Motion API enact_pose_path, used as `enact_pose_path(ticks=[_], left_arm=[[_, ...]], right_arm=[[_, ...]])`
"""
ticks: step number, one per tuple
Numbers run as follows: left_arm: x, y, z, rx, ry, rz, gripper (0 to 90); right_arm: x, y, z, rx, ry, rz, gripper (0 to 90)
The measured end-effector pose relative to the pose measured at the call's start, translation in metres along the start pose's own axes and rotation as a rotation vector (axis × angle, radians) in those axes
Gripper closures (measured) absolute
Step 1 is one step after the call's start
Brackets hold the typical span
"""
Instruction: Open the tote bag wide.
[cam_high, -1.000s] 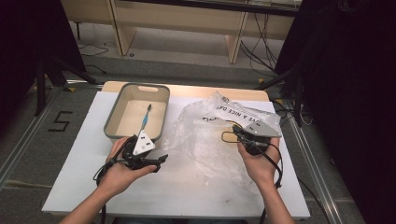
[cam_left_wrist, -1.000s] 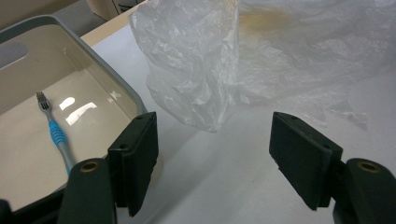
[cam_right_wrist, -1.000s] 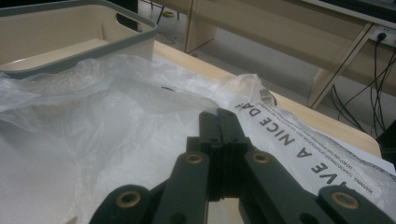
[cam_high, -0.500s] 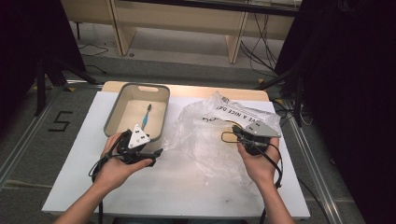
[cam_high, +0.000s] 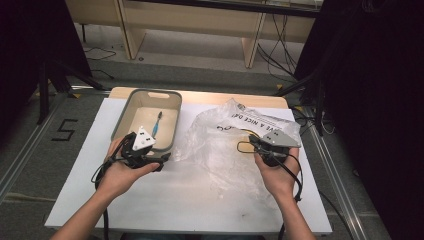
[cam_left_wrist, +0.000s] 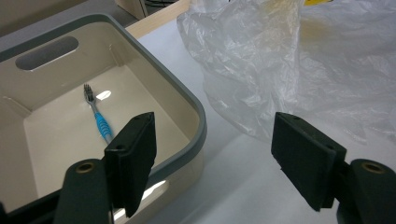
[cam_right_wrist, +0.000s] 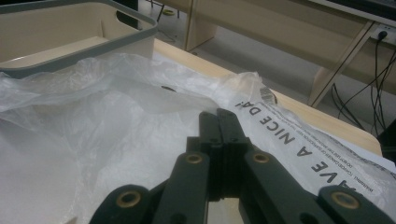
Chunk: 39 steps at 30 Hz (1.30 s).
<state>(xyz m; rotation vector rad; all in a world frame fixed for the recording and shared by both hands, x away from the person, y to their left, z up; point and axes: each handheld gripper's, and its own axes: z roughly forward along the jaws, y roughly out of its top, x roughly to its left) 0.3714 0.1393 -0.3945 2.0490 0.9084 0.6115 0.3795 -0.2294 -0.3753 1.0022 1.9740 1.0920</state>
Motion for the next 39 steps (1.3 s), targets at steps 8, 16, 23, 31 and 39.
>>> enact_pose_path(ticks=[8,16,23,31,39], left_arm=[[0.007,0.0,-0.001,-0.001,0.011,-0.019,30.6],[0.015,-0.002,0.003,0.009,0.026,-0.04,30.6],[0.022,-0.001,0.008,0.015,0.035,-0.055,30.6],[0.03,0.002,0.011,0.021,0.042,-0.072,30.6],[0.036,0.004,0.017,0.04,0.053,-0.076,30.7]], right_arm=[[0.0,0.0,0.0,0.001,0.002,0.001,90.0],[0.001,0.0,0.001,0.003,0.006,0.003,90.0],[0.0,0.0,0.0,0.003,0.009,0.005,90.0],[0.0,0.0,0.0,0.003,0.009,0.005,90.0],[0.0,-0.001,0.0,0.004,0.012,0.007,90.0]])
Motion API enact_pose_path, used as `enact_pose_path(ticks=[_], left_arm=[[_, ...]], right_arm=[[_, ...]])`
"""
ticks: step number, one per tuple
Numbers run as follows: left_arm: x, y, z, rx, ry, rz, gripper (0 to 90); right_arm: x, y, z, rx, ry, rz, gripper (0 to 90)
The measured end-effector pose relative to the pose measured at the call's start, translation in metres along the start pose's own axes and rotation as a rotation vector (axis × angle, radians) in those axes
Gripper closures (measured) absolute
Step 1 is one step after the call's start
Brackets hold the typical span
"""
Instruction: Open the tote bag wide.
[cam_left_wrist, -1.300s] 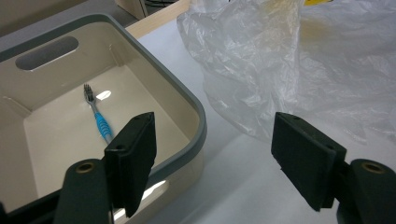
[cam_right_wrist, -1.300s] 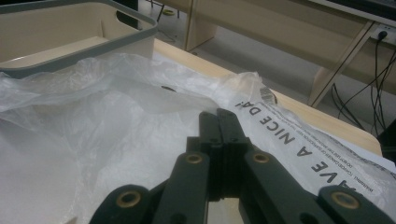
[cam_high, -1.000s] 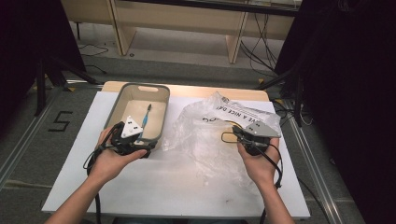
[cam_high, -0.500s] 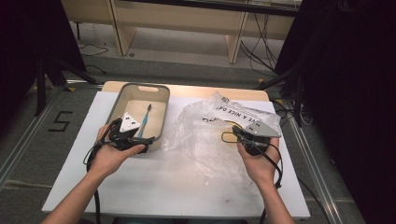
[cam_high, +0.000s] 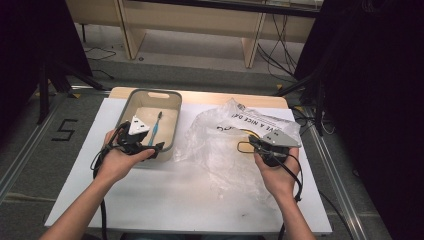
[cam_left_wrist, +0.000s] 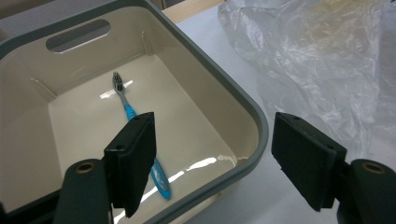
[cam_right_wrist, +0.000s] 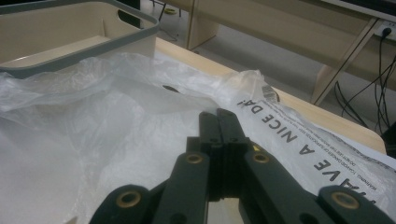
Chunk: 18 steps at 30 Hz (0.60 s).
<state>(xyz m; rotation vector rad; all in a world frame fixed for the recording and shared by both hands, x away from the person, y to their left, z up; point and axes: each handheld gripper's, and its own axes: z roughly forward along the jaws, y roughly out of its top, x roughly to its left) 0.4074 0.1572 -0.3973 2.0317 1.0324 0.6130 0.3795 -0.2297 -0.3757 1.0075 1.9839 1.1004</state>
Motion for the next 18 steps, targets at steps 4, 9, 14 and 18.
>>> enact_pose_path(ticks=[4,9,14,18], left_arm=[[0.003,0.004,0.005,0.008,0.003,-0.007,30.8],[0.006,0.007,0.011,0.028,0.013,-0.001,30.8],[0.011,0.011,0.019,0.045,0.03,-0.017,30.8],[0.017,0.014,0.023,0.061,0.04,-0.024,30.9]], right_arm=[[0.0,0.0,0.0,0.0,0.001,0.001,90.0],[0.0,0.0,0.0,0.0,0.005,0.004,90.0],[0.0,-0.001,0.0,0.002,0.006,0.001,90.0],[0.0,0.0,0.0,-0.001,0.005,0.002,90.0]])
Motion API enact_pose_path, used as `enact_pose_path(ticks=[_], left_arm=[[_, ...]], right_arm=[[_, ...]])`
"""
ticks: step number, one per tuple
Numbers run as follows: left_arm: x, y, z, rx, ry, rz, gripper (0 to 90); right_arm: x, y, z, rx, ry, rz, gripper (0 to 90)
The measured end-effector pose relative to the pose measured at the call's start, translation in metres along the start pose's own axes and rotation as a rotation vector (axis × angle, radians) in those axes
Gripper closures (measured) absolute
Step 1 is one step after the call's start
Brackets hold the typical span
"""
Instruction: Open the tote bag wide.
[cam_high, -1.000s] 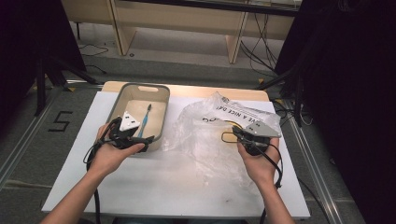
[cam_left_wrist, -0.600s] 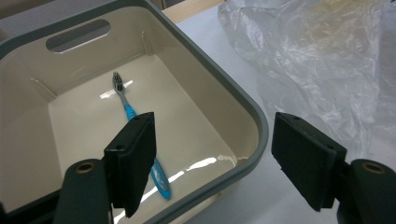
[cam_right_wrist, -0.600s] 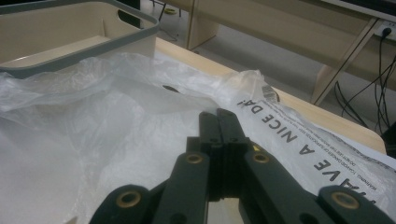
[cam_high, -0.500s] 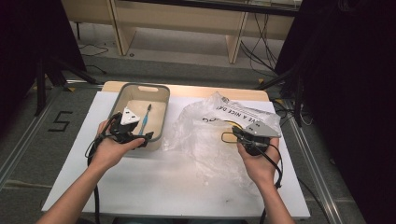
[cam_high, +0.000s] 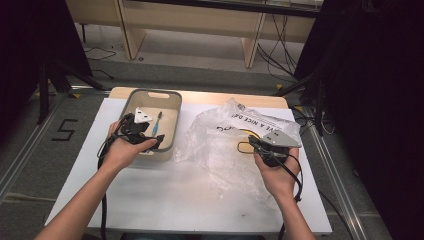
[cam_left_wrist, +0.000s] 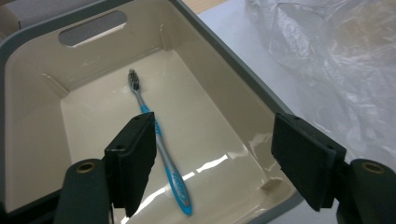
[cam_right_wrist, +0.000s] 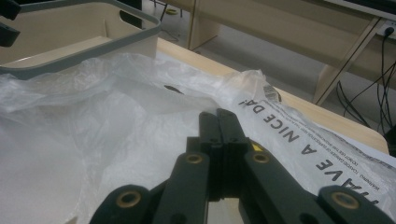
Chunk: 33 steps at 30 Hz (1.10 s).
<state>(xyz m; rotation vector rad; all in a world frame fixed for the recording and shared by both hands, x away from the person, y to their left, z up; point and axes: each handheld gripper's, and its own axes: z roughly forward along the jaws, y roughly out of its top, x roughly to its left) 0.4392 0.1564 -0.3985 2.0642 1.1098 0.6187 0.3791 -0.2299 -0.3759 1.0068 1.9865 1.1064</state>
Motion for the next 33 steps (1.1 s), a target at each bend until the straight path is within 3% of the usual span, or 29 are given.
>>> enact_pose_path(ticks=[9,20,28,33], left_arm=[[0.005,0.006,0.014,0.043,0.019,-0.017,31.8],[0.015,0.025,0.039,0.119,0.044,-0.023,32.3],[0.024,0.024,0.058,0.174,0.067,-0.044,33.2],[0.028,0.025,0.063,0.182,0.075,-0.059,33.1]], right_arm=[[0.0,0.0,0.0,0.003,0.0,-0.003,90.0],[0.001,-0.001,0.0,0.009,0.004,-0.004,90.0],[0.001,-0.001,0.0,0.01,0.003,-0.001,90.0],[0.001,-0.002,0.001,0.013,0.006,0.0,90.0]])
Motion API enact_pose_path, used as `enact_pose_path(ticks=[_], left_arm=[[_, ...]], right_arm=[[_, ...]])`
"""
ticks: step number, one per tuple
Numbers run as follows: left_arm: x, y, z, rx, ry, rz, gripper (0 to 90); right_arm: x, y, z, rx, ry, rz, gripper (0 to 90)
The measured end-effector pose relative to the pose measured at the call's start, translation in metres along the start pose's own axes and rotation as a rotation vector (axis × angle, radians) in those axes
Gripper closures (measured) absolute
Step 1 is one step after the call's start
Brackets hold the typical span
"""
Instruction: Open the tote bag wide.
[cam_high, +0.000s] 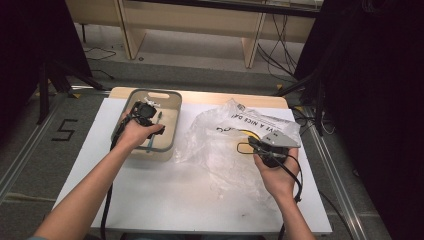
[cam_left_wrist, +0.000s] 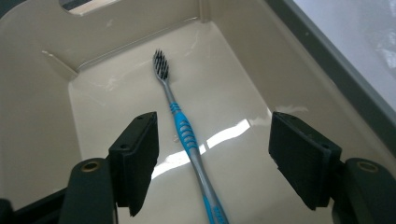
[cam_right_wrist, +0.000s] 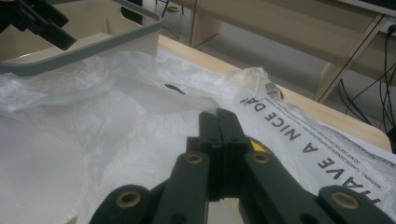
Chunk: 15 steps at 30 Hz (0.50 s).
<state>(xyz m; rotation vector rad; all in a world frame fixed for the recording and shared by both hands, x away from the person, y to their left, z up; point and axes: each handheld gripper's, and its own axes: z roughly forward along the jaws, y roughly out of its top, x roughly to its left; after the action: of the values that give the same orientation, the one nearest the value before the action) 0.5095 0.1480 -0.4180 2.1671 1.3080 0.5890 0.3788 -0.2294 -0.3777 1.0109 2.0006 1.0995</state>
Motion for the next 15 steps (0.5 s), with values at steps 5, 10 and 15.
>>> enact_pose_path(ticks=[5,10,15], left_arm=[[0.001,0.003,0.006,0.016,0.006,0.0,33.1],[0.002,0.004,0.01,0.022,0.002,-0.006,32.8],[0.004,0.004,0.013,0.033,0.007,-0.01,32.9]], right_arm=[[0.0,0.0,0.0,-0.001,-0.001,0.001,90.0],[0.0,0.0,0.0,-0.001,0.0,0.001,90.0],[-0.001,0.0,0.0,0.0,0.002,0.001,90.0]])
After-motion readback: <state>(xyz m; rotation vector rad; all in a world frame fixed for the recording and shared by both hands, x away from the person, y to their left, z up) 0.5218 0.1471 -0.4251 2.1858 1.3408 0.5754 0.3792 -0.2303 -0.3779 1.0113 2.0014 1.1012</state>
